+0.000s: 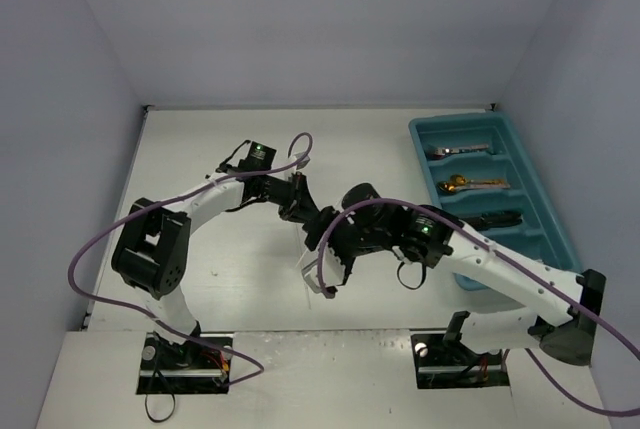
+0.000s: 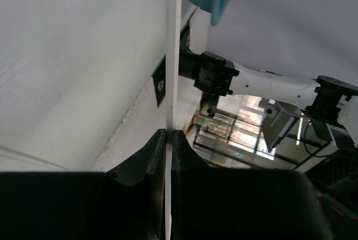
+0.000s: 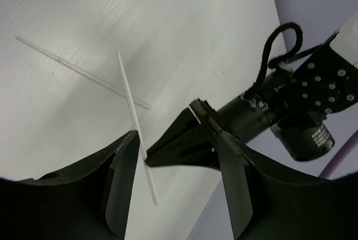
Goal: Sort the eating utensils into containers
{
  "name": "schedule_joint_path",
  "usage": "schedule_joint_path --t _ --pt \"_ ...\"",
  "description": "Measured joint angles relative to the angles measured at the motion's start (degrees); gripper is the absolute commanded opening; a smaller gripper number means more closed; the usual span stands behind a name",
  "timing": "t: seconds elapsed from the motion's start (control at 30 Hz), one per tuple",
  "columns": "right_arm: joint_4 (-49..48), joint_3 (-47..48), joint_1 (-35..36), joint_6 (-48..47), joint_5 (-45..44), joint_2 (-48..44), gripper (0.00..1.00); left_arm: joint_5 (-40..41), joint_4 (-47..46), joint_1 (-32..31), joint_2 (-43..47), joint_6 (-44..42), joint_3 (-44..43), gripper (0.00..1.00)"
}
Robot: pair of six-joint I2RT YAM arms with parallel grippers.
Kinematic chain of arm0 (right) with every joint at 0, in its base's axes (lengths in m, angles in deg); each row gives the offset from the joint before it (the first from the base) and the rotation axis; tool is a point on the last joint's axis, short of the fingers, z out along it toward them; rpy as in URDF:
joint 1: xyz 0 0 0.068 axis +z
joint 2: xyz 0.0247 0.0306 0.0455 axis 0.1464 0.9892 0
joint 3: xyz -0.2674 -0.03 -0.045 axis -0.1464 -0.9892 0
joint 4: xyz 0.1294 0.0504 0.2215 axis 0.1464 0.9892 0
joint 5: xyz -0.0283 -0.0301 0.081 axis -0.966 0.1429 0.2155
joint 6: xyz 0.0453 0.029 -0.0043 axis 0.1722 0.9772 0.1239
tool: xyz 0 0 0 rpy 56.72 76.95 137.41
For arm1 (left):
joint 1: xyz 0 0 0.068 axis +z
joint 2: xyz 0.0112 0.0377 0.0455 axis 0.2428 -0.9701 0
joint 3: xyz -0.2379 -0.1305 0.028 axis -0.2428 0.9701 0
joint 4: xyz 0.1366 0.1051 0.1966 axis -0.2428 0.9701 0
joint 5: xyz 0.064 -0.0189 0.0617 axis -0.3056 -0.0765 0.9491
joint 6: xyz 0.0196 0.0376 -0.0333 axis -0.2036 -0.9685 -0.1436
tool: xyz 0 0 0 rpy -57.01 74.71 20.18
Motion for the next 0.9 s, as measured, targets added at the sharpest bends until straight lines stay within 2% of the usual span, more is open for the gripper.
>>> schedule_joint_path --t 0.07,0.13,0.33,0.9 --pt "-1.43 -0.12 1.77 0.43 -0.36 2.39 0.53 -2.61 -8.33 0.13 0.86 6.36 4.26 0.00" --pt "-2.57 -0.12 3.14 0.79 -0.47 3.81 0.53 -4.32 -12.82 0.23 1.77 10.08 6.43 0.00" --pt "-4.32 -0.47 4.46 0.87 -0.48 4.09 0.50 -8.12 -20.67 0.39 5.66 13.52 7.26 0.00" --pt "-5.24 -6.28 4.76 -2.73 -3.23 3.03 0.48 -11.83 -23.08 0.03 6.72 16.25 7.24 0.00"
